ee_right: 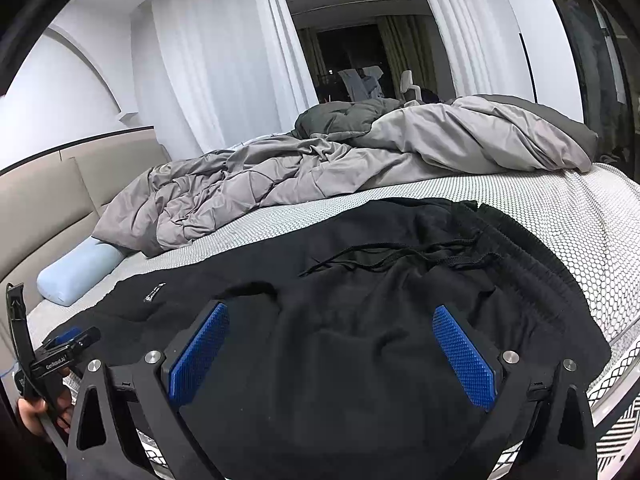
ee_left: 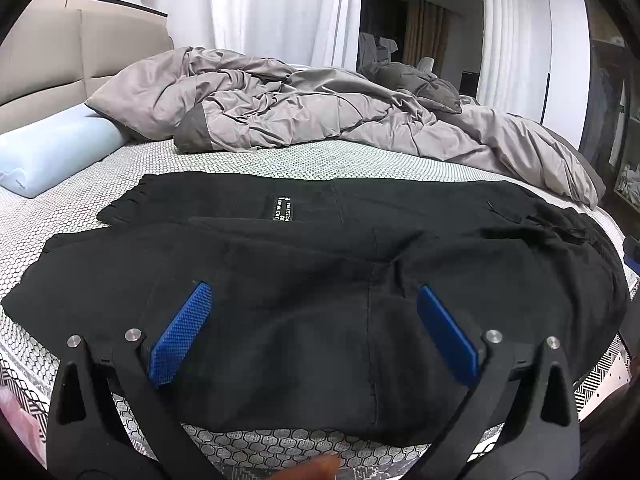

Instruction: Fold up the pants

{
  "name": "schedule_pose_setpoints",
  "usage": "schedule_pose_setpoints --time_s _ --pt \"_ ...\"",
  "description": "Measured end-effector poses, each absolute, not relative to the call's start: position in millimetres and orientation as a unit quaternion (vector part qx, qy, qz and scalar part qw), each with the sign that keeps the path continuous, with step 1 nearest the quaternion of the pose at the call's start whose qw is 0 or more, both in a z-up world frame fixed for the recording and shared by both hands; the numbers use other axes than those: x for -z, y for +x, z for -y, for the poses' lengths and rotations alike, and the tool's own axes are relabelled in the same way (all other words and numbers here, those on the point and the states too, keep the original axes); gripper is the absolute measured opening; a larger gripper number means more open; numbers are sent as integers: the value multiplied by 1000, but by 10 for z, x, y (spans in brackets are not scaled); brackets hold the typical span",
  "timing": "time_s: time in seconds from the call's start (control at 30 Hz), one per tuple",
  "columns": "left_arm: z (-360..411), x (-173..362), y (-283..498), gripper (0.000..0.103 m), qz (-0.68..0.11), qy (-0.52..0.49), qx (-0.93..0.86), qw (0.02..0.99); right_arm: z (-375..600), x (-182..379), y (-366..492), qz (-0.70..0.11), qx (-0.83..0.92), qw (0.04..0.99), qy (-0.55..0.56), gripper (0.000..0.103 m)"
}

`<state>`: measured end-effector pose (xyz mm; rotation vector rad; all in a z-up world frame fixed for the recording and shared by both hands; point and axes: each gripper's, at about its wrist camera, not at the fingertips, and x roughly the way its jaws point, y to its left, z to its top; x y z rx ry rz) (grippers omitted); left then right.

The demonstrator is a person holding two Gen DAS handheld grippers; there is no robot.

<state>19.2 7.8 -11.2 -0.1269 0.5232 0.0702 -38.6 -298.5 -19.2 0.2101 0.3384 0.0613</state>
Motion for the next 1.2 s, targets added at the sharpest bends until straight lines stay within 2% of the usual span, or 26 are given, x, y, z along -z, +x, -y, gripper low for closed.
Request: schedule_pose_setpoints --time_s 1.2 --pt "-117 87 208 102 -254 -62 -35 965 2940 195 -427 -159 -43 981 99 103"
